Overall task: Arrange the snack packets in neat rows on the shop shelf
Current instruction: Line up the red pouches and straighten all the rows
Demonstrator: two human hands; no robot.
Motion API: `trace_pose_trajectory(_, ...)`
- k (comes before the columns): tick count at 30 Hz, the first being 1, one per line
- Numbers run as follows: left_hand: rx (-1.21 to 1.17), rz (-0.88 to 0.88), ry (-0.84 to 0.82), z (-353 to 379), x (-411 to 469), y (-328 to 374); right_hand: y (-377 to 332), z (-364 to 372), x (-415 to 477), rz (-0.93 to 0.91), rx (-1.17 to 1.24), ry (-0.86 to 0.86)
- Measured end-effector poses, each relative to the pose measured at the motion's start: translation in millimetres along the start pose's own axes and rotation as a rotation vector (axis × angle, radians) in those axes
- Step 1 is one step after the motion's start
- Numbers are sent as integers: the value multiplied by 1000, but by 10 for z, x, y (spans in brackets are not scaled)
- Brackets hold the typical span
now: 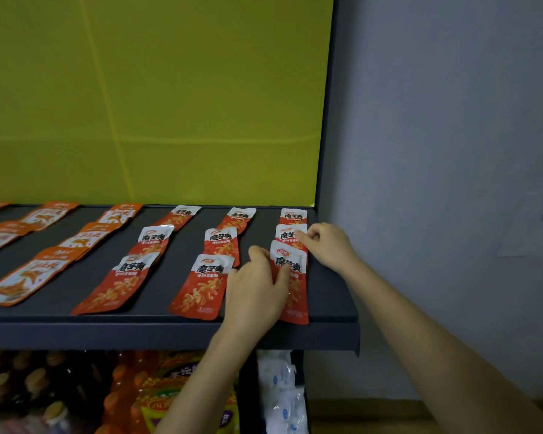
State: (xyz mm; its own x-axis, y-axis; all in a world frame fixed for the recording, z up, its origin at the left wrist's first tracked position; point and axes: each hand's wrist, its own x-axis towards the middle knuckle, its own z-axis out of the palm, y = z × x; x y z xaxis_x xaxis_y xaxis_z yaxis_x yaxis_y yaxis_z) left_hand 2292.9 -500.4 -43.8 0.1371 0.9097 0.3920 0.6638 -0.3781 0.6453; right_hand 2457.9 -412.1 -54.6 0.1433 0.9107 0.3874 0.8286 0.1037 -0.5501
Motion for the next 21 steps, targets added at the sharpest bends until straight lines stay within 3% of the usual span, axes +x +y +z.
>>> trace_pose_trajectory(4, 172, 20, 70, 70, 7, -5, 25, 34, 24, -3, -54, 25)
trace_pose_trajectory(12, 461, -21, 10, 146, 16, 6, 23, 36, 33, -11, -137, 2)
trace_pose_trajectory(17, 419, -16, 18, 130, 22, 10, 19, 39, 38, -8, -166, -16)
trace_pose_trajectory(21, 308, 82, 38, 35, 132, -17, 12, 17, -9, 30, 17, 85)
